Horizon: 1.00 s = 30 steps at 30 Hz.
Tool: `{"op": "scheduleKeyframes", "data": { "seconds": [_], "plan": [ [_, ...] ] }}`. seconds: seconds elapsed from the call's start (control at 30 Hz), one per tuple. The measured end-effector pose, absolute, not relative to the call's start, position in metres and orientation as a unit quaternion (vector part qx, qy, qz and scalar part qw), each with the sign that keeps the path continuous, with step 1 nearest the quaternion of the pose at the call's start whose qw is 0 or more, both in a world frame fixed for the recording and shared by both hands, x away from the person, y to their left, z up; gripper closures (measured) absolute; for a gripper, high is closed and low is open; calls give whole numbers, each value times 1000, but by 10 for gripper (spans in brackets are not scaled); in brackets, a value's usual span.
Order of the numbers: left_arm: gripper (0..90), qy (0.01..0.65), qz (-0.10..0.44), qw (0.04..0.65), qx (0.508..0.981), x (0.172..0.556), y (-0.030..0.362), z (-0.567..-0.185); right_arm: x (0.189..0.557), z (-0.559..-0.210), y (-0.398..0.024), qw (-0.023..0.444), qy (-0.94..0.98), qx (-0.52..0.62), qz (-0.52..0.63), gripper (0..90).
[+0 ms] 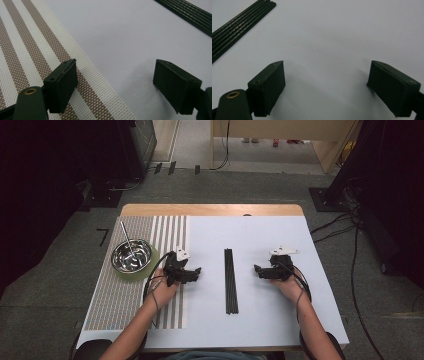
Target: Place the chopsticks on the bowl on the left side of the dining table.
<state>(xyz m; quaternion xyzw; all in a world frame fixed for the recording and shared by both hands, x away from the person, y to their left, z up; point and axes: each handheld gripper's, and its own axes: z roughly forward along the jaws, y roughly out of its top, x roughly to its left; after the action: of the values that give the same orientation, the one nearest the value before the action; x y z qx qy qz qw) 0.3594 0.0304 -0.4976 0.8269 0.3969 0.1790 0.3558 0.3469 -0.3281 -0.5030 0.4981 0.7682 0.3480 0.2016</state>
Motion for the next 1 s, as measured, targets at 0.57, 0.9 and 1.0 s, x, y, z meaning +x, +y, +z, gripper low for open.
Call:
{"op": "scheduleKeyframes", "data": {
  "seconds": [0.57,0.9,1.0],
  "plan": [
    [189,398,178,355,827,360,30,-498,346,-502,-327,203,772,490,350,213],
    [188,399,178,355,827,360,30,-497,346,-502,-326,207,771,492,347,201],
    [180,404,179,351,825,360,28,-497,346,-502,-326,207,771,493,347,200]
  ]
}}
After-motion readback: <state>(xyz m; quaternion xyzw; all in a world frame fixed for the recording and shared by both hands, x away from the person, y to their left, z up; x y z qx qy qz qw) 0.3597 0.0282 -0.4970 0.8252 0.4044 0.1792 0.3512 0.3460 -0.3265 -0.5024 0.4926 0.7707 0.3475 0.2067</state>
